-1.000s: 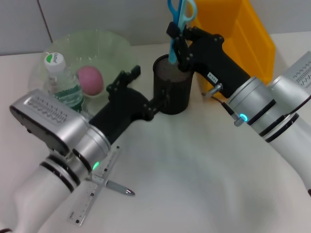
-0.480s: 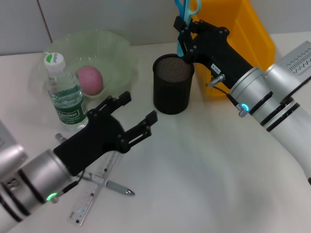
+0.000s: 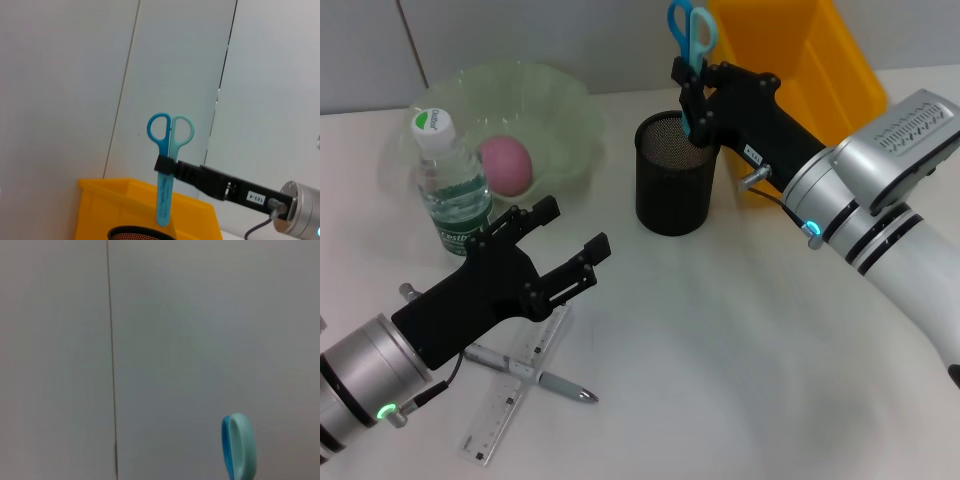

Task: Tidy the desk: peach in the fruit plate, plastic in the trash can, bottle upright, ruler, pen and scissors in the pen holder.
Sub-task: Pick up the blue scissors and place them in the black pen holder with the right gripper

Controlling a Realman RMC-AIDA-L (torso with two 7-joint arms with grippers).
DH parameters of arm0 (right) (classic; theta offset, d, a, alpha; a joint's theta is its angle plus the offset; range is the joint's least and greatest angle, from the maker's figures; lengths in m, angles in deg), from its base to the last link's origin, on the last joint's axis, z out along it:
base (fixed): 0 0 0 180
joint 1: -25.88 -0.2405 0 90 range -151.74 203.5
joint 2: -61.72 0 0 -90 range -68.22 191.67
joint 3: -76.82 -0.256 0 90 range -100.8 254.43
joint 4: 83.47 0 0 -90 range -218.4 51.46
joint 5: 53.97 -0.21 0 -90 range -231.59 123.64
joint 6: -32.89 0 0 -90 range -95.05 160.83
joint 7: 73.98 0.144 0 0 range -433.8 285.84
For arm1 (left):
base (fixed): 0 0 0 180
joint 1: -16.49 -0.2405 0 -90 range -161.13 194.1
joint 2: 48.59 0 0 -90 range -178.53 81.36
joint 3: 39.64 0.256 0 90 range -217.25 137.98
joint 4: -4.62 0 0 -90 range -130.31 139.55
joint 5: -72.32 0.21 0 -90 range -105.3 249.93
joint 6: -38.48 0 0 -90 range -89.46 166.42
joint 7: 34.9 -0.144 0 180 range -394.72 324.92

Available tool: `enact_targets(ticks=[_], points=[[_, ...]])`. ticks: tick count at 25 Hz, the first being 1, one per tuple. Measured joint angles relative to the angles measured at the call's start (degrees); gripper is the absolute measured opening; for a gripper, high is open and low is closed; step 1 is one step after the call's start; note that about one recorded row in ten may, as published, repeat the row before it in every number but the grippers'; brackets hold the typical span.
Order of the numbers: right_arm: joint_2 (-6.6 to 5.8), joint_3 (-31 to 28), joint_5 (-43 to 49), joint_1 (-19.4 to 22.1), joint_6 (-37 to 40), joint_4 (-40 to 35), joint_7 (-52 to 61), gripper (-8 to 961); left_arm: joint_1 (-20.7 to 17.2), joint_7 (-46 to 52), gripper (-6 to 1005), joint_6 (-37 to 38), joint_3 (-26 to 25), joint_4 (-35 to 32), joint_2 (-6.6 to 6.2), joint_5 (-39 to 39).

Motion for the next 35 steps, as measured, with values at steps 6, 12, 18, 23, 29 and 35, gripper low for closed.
enact_targets(ticks=[6,12,18,23,29,35], points=[[0.04,0.00,0.16,-0.36,-4.04,-0.06,-0.05,85,0.59,0.69,814,0.08,-0.11,0.15,-0.02,0.31],[0.05,-0.01,0.16,-0.92,-7.18,-0.07,-0.06,85,1.01,1.88,815,0.16,-0.34,0.16,-0.02,1.34],[0.05,-0.32,0.11,-1.30,-10.18,0.13,-0.05,85,1.10,2.05,815,1.00,-0.78,0.20,0.01,1.53],[0.05,-0.46,0.10,-1.05,-10.79,0.41,-0.05,85,1.01,2.05,815,2.13,-0.81,0.31,-0.32,1.57],[-0.02,0.15,2.44,-0.70,-10.63,0.42,0.29,89,0.59,1.89,814,2.37,-0.82,0.42,-0.38,1.58],[-0.02,-0.06,2.71,-0.32,-10.57,0.41,0.37,198,0.49,1.93,814,2.88,-0.87,0.52,-0.47,1.58]])
